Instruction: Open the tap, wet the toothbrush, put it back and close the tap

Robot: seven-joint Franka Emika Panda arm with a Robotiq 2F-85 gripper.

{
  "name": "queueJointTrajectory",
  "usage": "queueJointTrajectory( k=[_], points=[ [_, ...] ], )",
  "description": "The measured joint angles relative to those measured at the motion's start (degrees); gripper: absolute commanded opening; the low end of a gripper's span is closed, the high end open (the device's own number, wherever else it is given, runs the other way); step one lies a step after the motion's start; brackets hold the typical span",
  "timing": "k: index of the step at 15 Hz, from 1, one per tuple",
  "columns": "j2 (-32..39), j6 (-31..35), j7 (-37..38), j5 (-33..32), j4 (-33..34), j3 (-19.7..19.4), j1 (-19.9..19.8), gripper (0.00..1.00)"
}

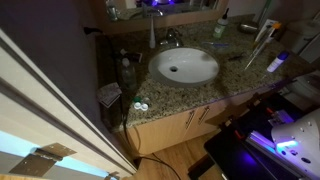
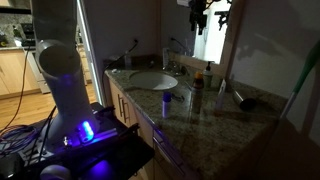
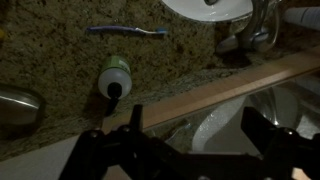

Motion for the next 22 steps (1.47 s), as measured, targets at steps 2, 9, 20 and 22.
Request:
queueJointTrajectory(
  k=[2, 9, 20, 22],
  points=[
    [0.0, 0.36, 0.45, 0.03, -0.2, 0.05, 0.26, 1.0],
    [4.88, -0.36, 1.05, 0.99, 1.58, -3.84, -4.78, 1.0],
    [11.07, -2.21, -13.81, 17.49, 5.16, -5.99, -19.97, 1.0],
    [11.12, -2.09, -13.59, 17.16, 5.24, -5.94, -19.82, 1.0]
  ],
)
